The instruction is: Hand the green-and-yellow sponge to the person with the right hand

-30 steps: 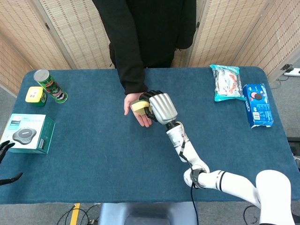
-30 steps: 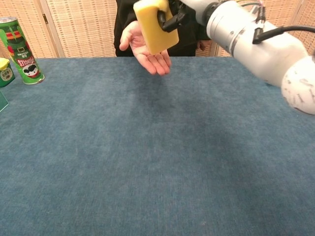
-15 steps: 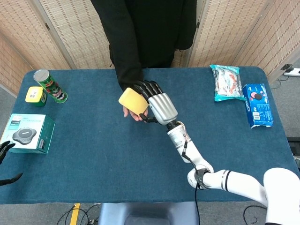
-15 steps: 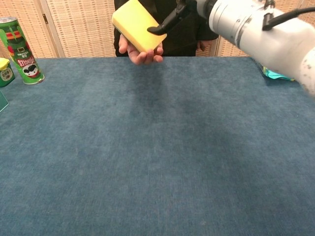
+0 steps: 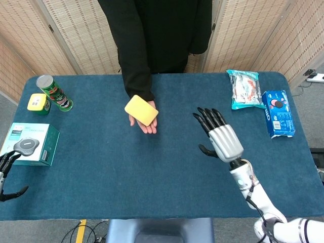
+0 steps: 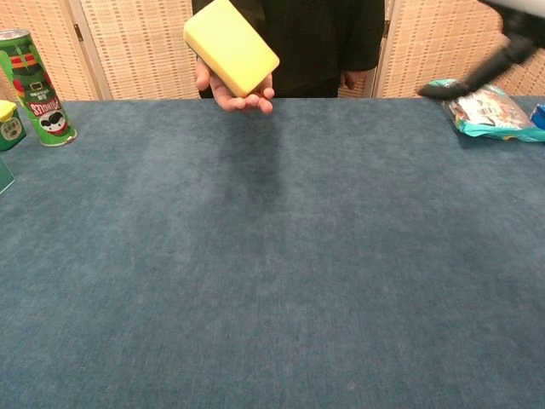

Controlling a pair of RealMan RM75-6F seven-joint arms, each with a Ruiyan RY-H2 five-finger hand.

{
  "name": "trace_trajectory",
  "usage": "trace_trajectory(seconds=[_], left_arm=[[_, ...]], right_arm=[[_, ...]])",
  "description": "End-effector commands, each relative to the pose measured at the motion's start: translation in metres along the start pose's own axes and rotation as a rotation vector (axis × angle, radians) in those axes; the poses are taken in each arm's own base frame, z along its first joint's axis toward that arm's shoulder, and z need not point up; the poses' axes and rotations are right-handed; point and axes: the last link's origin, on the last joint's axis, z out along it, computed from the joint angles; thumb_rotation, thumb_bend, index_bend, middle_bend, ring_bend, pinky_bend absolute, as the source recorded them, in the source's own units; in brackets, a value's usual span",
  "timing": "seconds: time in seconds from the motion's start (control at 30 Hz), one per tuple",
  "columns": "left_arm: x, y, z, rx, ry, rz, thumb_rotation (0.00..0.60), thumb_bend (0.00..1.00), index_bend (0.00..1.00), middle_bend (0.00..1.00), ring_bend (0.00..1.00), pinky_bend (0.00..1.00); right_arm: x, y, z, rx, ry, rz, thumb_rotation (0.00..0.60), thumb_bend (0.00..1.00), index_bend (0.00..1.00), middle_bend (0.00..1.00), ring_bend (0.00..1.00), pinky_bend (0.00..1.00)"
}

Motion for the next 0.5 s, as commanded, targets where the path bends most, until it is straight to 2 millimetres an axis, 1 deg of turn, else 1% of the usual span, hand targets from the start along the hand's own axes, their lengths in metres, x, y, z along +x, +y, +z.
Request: trace_trajectory(seconds=[0.03,0.07,0.13,0.2,0.23,0.3,0.37,0.5], left_arm=[[-0.002,0.010,-0.009,-0.044,0.029,0.020,0.600,0.26,0.14,0.08,0.05,0.25],[-0.002,0.012,-0.011,-0.052,0.034,0.032,0.600,0.26,0.14,0.08,0.05,0.25],[-0.005,0.015,-0.014,-0.061,0.040,0.053,0.600,0.26,0.14,0.08,0.05,0.25],[-0.006,0.019,-0.015,-0.070,0.046,0.063,0.600,0.26,0.14,0.08,0.05,0.25],[-0.007,0.022,-0.016,-0.078,0.051,0.070,0.600,0.26,0.14,0.08,0.05,0.25],[-0.008,0.025,-0.017,-0.082,0.054,0.081,0.600,0.26,0.14,0.08,0.05,0.25],[-0.011,0.027,-0.018,-0.086,0.051,0.101,0.600,0.26,0.14,0.08,0.05,0.25],[-0.016,0.028,-0.018,-0.080,0.031,0.108,0.600,0.26,0.14,0.08,0.05,0.25]], right_arm=[[-0.019,0.053,-0.097,-0.124,-0.056,-0.150,0.600,0.19,0.00,0.00,0.00,0.00],[-0.025,0.060,-0.115,-0.149,-0.060,-0.162,0.600,0.19,0.00,0.00,0.00,0.00],[-0.031,0.070,-0.139,-0.186,-0.049,-0.182,0.600,0.20,0.00,0.00,0.00,0.00],[-0.033,0.073,-0.153,-0.201,-0.069,-0.220,0.600,0.20,0.00,0.00,0.00,0.00],[-0.030,0.072,-0.157,-0.189,-0.077,-0.241,0.600,0.21,0.00,0.00,0.00,0.00],[-0.025,0.069,-0.160,-0.186,-0.045,-0.236,0.600,0.21,0.00,0.00,0.00,0.00],[-0.024,0.067,-0.165,-0.188,-0.049,-0.234,0.600,0.21,0.00,0.00,0.00,0.00],[-0.021,0.064,-0.167,-0.182,-0.068,-0.205,0.600,0.21,0.00,0.00,0.00,0.00]])
